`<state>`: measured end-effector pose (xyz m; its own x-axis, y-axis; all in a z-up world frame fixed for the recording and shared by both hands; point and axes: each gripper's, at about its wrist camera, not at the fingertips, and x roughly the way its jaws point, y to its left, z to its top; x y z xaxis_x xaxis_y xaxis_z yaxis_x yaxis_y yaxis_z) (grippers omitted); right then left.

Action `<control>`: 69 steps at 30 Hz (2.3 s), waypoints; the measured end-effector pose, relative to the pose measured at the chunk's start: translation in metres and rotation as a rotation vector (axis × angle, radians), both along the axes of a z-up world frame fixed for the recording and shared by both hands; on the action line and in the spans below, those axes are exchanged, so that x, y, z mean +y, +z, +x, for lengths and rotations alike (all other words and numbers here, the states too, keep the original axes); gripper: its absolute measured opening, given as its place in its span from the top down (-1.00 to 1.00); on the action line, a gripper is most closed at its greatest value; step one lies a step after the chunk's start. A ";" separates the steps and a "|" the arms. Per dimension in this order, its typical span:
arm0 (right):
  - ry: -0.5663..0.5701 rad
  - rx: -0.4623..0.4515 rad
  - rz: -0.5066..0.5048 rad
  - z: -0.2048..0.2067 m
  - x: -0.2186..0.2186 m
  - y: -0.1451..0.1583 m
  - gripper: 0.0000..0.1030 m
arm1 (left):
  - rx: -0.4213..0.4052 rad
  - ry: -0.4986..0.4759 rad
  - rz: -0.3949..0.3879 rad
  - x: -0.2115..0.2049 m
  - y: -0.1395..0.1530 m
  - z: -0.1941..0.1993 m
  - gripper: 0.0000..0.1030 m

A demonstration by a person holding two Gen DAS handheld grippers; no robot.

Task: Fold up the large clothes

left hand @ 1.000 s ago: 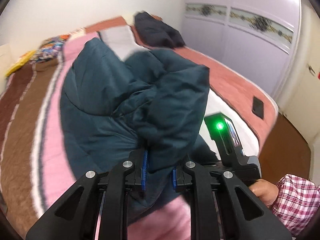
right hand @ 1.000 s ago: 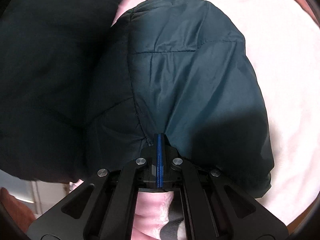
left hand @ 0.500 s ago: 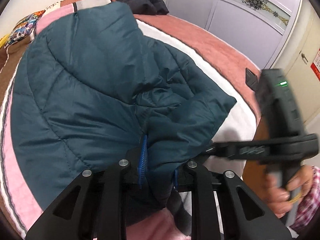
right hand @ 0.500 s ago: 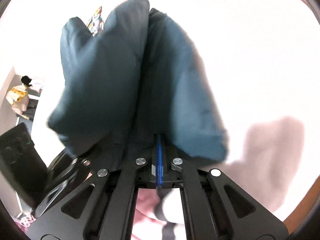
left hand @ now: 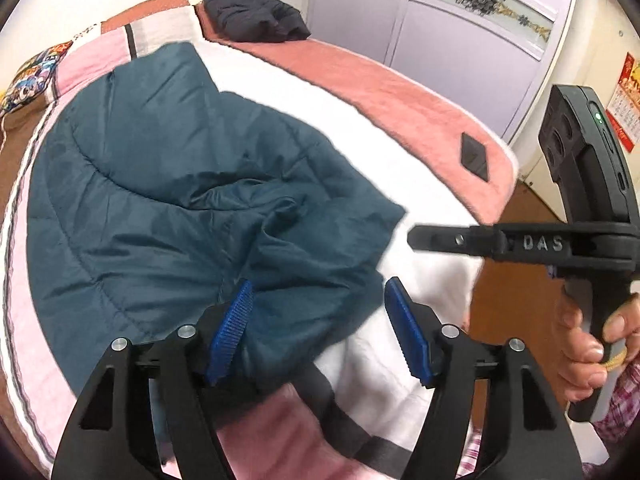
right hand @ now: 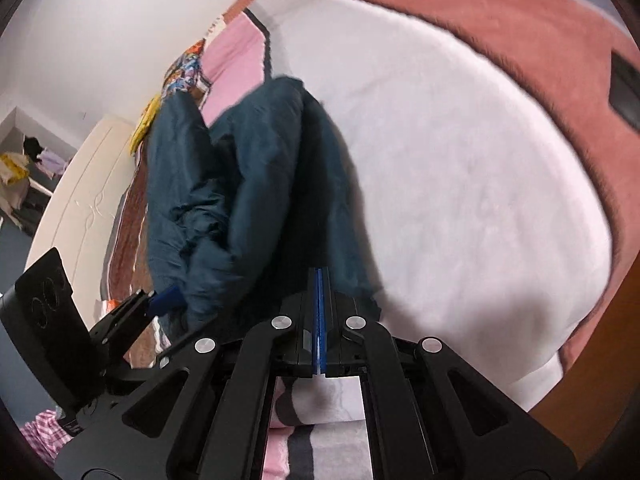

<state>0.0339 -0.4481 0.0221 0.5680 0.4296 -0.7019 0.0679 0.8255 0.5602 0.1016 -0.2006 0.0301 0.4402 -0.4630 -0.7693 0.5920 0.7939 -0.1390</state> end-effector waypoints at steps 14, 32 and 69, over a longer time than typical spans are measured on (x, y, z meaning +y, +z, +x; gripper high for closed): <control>0.236 -0.142 -0.162 0.025 0.109 0.051 0.98 | -0.057 0.311 -0.143 0.102 0.080 0.040 -0.29; 0.248 0.127 -0.237 0.073 0.121 -0.050 0.57 | 0.156 0.454 0.058 0.040 0.023 0.190 -0.29; 0.233 0.186 -0.131 0.091 0.093 -0.084 0.58 | 0.057 0.460 0.217 -0.001 -0.033 0.198 -0.50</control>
